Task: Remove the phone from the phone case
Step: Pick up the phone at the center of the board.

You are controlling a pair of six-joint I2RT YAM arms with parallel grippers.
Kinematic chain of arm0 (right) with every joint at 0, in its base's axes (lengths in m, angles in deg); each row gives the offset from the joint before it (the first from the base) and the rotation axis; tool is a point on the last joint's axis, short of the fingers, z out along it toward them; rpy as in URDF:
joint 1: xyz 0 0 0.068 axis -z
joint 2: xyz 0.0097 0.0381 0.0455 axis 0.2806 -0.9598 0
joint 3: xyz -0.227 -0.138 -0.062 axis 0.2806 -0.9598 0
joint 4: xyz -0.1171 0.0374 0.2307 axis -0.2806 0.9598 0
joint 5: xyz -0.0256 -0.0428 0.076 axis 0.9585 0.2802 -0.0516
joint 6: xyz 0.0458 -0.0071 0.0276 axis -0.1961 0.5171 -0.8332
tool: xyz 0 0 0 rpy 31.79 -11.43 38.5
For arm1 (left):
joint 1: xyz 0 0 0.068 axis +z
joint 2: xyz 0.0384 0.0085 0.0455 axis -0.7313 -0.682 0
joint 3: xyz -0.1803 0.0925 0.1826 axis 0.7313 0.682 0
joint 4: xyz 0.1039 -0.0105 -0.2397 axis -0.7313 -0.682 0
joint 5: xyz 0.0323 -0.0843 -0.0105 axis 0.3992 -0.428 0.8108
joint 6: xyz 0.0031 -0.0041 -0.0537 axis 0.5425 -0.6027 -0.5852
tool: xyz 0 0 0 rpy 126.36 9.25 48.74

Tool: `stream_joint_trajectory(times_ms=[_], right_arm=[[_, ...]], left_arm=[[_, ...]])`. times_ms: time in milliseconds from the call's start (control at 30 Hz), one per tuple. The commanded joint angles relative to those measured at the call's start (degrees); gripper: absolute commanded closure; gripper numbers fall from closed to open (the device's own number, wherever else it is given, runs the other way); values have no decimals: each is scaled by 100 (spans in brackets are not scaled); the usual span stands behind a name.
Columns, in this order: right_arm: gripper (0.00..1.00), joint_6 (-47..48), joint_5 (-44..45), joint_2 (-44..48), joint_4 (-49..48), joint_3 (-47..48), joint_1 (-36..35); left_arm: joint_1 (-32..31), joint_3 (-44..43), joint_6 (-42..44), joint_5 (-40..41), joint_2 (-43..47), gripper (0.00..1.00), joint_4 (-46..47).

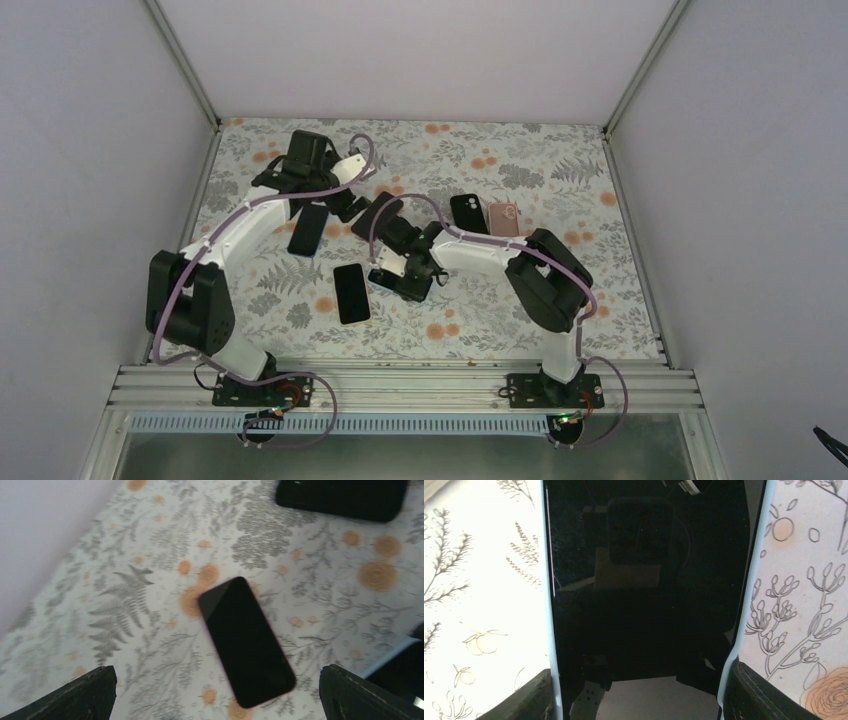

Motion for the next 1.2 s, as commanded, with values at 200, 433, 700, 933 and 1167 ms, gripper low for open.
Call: stream_joint_trajectory(times_ms=[200, 433, 700, 933, 1167], right_arm=[[55, 114, 638, 952, -513, 74, 484], [55, 176, 887, 1039, -688, 583, 690], [54, 155, 950, 646, -874, 1165, 694], [55, 173, 975, 475, -909, 1272, 690], [56, 166, 1134, 503, -999, 1235, 673]], left_arm=[[689, -1526, 199, -2811, -1575, 1, -2320], [652, -1873, 87, -3459, -2201, 2, -2691], [599, -2350, 62, -4041, -2696, 3, -3115], [565, -2623, 57, -4262, -2939, 13, -3268], [500, -2670, 179, -4300, -3104, 29, -3472]])
